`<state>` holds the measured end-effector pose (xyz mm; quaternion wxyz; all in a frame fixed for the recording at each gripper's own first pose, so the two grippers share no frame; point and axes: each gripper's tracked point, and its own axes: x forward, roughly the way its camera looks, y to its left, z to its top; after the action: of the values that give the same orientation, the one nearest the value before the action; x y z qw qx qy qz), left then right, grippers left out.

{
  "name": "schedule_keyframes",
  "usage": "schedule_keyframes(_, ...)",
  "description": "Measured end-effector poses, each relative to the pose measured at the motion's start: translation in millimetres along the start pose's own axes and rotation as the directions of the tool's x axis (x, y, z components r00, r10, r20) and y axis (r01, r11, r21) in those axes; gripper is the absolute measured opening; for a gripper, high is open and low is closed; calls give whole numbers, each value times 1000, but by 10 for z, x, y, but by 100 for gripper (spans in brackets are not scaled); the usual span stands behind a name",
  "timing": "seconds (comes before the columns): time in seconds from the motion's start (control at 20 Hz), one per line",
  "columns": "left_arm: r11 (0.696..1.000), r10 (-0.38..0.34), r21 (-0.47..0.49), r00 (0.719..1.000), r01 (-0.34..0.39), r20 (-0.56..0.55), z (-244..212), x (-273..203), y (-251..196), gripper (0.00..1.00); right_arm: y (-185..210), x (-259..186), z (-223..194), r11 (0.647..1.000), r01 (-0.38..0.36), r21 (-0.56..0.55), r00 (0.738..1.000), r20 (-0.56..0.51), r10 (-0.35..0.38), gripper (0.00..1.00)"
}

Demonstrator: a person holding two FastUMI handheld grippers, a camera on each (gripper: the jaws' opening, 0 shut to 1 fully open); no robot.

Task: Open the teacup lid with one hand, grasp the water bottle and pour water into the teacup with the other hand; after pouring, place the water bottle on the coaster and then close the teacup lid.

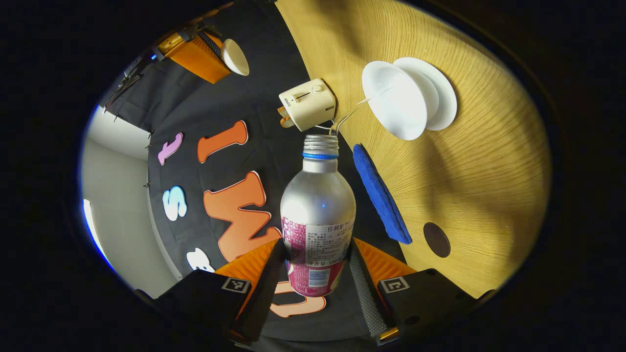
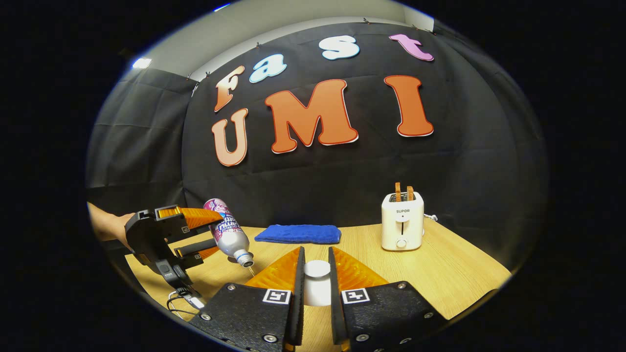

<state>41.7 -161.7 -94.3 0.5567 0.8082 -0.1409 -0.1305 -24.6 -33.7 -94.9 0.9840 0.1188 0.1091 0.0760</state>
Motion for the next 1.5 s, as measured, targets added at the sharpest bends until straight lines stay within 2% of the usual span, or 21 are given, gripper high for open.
schedule_keyframes(0.2, 1000, 2, 19, 1000, -3, 11, -3, 23, 42, 81, -1, 14, -5, 1000, -1, 2, 1000, -1, 1, 24)
schedule_keyframes(0.25, 1000, 1, 29, 1000, -2, 14, 3, 31, 52, 78, 11, 20, -11, 1000, -7, 7, 1000, -1, 7, 24)
schedule_keyframes(0.35, 999, 3, 54, 1000, -4, 31, 8, 35, 97, 81, 7, 31, -7, 1000, -8, 9, 1000, 1, 8, 24)
schedule_keyframes(0.5, 997, -19, 73, 999, 15, 47, 10, 45, 92, 78, 14, 24, 0, 1000, -13, 13, 1000, 6, 13, 24)
schedule_keyframes(0.55, 996, -27, 91, 998, 22, 51, 26, 45, 101, 84, 15, 31, 2, 1000, -16, 16, 1000, 7, 16, 24)
schedule_keyframes(0.6, 994, -29, 108, 998, 23, 59, 28, 37, 142, 78, 20, 35, -2, 1000, -20, 15, 1000, 6, 20, 24)
schedule_keyframes(0.8, 989, -34, 143, 997, 24, 69, 50, 71, 152, 81, 0, 32, 20, 1000, -16, 17, 1000, 12, 15, 24)
schedule_keyframes(0.9, 988, -33, 154, 996, 19, 87, 93, 74, 212, 79, -31, 38, 57, 999, -8, 47, 1000, 20, 7, 24)
schedule_keyframes(0.95, 985, -36, 169, 995, 20, 90, 97, 64, 232, 82, -25, 65, 45, 999, -10, 50, 1000, 14, 10, 24)
schedule_keyframes(1.0, 984, -36, 179, 994, 17, 100, 117, 63, 261, 82, -29, 111, 71, 999, -1, 49, 1000, 19, 1, 28)
schedule_keyframes(1.05, 982, -35, 188, 994, 16, 101, 117, 74, 279, 82, -37, 137, 92, 999, 2, 46, 1000, 20, -3, 24)
schedule_keyframes(1.25, 977, -27, 211, 994, 3, 108, 96, 126, 360, 82, -27, 107, 91, 1000, -8, 30, 1000, 25, 7, 24)
schedule_keyframes(1.3, 976, -20, 220, 994, -5, 108, 91, 129, 382, 84, -22, 109, 90, 1000, -10, 24, 1000, 24, 10, 24)
schedule_keyframes(1.4, 974, -19, 228, 994, -6, 112, 98, 121, 369, 79, -10, 120, 84, 1000, -15, 16, 1000, 19, 15, 23)
schedule_keyframes(1.5, 973, -27, 232, 994, 1, 108, 94, 123, 312, 82, 4, 136, 74, 1000, -21, 9, 1000, 7, 21, 24)
